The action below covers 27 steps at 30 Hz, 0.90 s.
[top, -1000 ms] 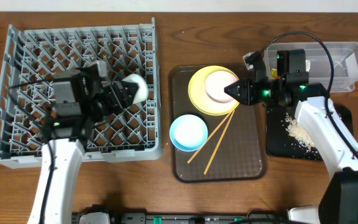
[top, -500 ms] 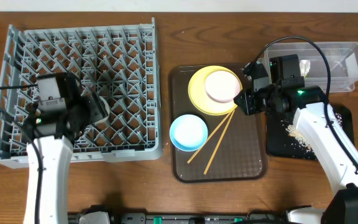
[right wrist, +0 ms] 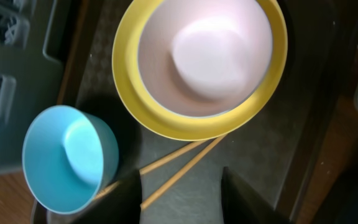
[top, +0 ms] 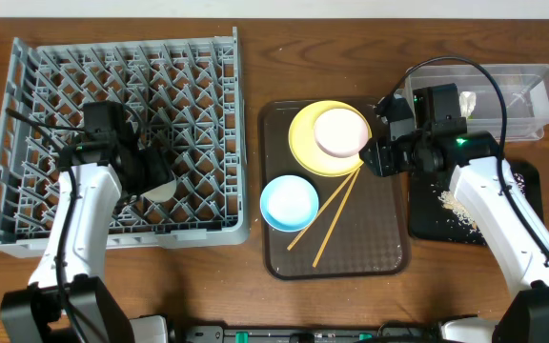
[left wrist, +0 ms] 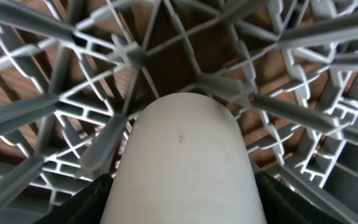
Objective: Sort waste into correct bins and load items into the dishwasher rack
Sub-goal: 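Carry the white bowl with the left gripper into the dish rack, then release the white bowl in the rack and lift the left gripper out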
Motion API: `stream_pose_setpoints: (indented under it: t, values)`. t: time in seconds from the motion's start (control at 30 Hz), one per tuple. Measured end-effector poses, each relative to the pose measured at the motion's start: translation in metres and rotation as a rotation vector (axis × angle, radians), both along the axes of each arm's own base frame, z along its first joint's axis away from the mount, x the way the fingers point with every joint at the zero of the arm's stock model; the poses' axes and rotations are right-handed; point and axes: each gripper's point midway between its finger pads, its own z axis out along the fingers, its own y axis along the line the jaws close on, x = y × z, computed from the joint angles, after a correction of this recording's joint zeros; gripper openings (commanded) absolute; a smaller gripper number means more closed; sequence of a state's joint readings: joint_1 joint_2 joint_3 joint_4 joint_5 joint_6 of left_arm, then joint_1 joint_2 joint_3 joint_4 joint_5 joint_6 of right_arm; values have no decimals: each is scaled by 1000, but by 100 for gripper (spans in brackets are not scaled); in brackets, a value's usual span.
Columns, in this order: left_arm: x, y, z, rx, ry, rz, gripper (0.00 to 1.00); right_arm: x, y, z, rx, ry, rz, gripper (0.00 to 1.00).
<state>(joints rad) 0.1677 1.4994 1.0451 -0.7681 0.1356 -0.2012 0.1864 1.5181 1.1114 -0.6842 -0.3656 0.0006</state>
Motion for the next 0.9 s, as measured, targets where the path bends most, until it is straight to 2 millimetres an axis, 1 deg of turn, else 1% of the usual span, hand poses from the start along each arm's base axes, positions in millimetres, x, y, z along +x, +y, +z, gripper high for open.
stream_pose_setpoints:
  t: [0.03,0.07,0.13,0.17,0.23,0.3,0.33,0.43,0.53,0.6,0.67,0.77,0.9]
  values:
    - [0,-1,-1,-4,4,-1,32,0,0,0,2,1,-1,59]
    - [0,-1,-2,-7,7,-1,38,0,0,0,2,1,1,59]
    - [0,-1,-3,-9,9,-2,41,0,1,0,2,-1,6,60]
    - [0,-1,-3,-10,9,-2,46,0,1,0,5,-1,8,64]
    - [-1,-2,-3,-13,11,-2,50,-1,2,1,8,1,7,75]
    - [-2,-2,-2,-13,12,-2,59,-1,2,1,9,-1,12,76]
    - [-2,-2,-2,-13,11,-2,61,-1,2,1,10,-1,14,77]
    - [-1,-2,4,-10,-9,-2,70,-1,2,1,11,-1,15,82]
    - [-1,-2,17,-2,-50,-4,73,-1,3,1,13,-1,16,83]
    - [-2,-2,27,3,-82,-3,72,-1,3,1,14,-1,16,83]
    - [-3,-2,32,5,-95,-3,72,-1,3,1,14,-1,16,83]
    - [-6,-3,32,4,-86,-3,72,-1,3,1,14,-1,16,83]
    - [-7,-3,26,0,-64,-3,72,-1,3,1,14,-1,16,83]
